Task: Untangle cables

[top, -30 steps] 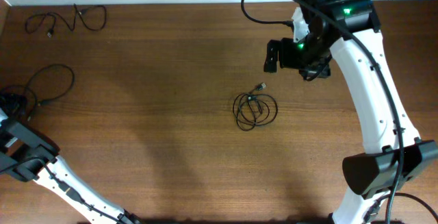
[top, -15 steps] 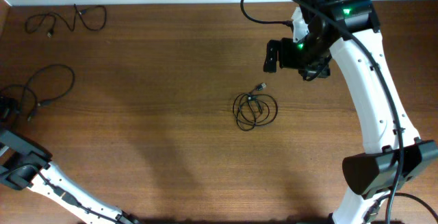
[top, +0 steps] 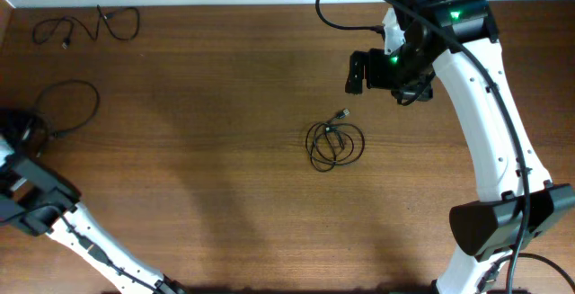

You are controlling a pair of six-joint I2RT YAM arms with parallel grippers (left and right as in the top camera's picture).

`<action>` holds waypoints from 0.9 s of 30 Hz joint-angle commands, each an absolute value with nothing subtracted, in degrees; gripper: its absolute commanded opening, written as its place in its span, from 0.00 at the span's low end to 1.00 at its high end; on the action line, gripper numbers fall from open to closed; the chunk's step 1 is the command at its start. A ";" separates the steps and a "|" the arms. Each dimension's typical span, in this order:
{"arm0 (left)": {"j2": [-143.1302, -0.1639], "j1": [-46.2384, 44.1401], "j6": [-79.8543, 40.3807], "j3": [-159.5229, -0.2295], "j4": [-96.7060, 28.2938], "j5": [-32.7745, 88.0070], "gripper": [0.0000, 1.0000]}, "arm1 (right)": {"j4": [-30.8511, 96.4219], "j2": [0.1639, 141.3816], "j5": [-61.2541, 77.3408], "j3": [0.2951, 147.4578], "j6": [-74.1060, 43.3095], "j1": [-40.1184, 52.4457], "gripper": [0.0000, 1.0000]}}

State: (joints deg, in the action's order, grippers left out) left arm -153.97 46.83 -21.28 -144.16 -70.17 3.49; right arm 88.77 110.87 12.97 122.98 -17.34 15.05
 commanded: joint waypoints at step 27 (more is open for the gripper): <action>-158.01 33.19 -22.55 -156.18 -73.82 -1.30 0.75 | 89.49 111.07 12.82 122.76 -16.73 15.42 0.98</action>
State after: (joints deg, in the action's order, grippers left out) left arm -157.10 31.42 -19.79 -152.18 -72.49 -0.08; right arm 89.52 110.87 12.95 122.96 -17.32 15.07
